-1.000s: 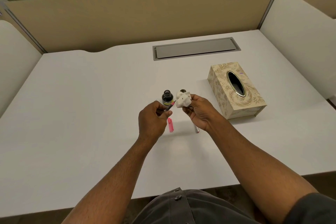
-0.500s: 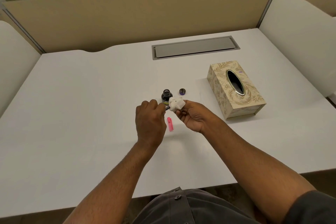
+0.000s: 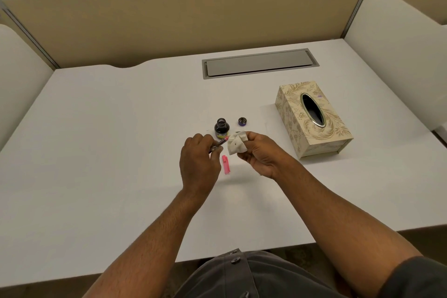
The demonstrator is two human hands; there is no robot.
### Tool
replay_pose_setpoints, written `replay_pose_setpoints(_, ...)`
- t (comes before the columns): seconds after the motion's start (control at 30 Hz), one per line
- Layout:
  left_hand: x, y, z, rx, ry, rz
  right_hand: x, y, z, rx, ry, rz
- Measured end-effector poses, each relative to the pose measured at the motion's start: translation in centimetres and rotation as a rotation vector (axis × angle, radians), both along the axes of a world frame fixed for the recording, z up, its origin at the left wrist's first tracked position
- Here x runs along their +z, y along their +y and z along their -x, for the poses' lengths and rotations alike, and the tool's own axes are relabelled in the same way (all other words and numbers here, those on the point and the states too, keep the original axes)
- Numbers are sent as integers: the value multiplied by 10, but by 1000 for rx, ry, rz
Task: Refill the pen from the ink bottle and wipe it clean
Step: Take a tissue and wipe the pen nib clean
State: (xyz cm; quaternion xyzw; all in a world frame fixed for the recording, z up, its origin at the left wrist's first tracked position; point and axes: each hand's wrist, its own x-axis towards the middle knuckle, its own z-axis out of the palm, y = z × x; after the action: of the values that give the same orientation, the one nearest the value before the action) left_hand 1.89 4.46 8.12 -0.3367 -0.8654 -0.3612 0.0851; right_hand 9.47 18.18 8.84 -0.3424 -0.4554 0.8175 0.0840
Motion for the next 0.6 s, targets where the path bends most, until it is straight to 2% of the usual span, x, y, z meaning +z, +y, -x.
replay_pose_setpoints(0.1,-5,2,1,-36,-135,29,4,-6,-1,133,52,-28)
replay_pose_setpoints(0.2,-8,1,2,-36,-187,47,6,-7,-2,173,65,-40)
replay_pose_setpoints(0.43,-5,6,1,39,-242,71,8,-5,-3,136,23,-50)
replay_pose_setpoints(0.5,-2,6,3,99,-434,-5,6,-4,-4,85,22,12)
replay_pose_setpoints(0.6,0,3,10,132,-834,-199,2,-1,-8,-24,15,45)
